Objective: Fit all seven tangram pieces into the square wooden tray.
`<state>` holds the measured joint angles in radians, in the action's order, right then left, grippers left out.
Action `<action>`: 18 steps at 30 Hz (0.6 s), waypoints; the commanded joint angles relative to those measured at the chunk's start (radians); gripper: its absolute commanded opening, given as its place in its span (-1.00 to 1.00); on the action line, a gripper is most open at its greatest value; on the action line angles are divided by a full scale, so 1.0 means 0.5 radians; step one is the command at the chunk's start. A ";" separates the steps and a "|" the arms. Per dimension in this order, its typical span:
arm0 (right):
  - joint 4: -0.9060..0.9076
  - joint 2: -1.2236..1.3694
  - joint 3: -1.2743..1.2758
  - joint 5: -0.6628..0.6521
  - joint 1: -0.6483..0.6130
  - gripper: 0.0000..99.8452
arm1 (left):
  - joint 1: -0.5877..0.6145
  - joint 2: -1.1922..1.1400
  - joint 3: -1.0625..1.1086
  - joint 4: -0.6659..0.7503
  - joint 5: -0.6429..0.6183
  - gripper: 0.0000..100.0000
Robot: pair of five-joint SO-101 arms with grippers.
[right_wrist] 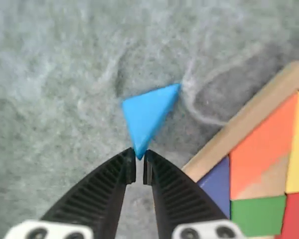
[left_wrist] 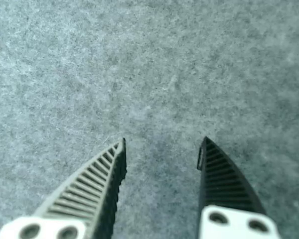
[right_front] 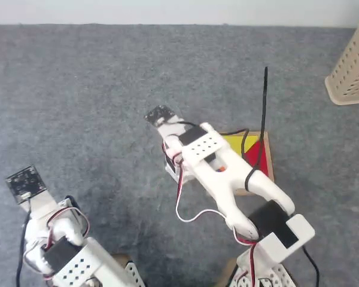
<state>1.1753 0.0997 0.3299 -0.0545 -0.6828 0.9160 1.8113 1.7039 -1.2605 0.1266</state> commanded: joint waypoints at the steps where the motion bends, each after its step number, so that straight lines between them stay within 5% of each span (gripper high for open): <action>1: 0.060 0.008 -0.267 0.166 -0.069 -0.91 | -0.003 0.021 -0.038 -0.006 -0.018 -0.55; 6: 0.023 0.075 -0.377 0.255 -0.210 -0.64 | -0.003 0.021 -0.038 -0.006 -0.018 -0.55; 18: -0.014 0.450 -0.371 0.322 -0.164 -0.62 | -0.003 0.021 -0.038 -0.006 -0.018 -0.55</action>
<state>1.1569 0.3207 0.1688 0.0744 -0.7933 0.9160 1.8113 1.7039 -1.2605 0.1266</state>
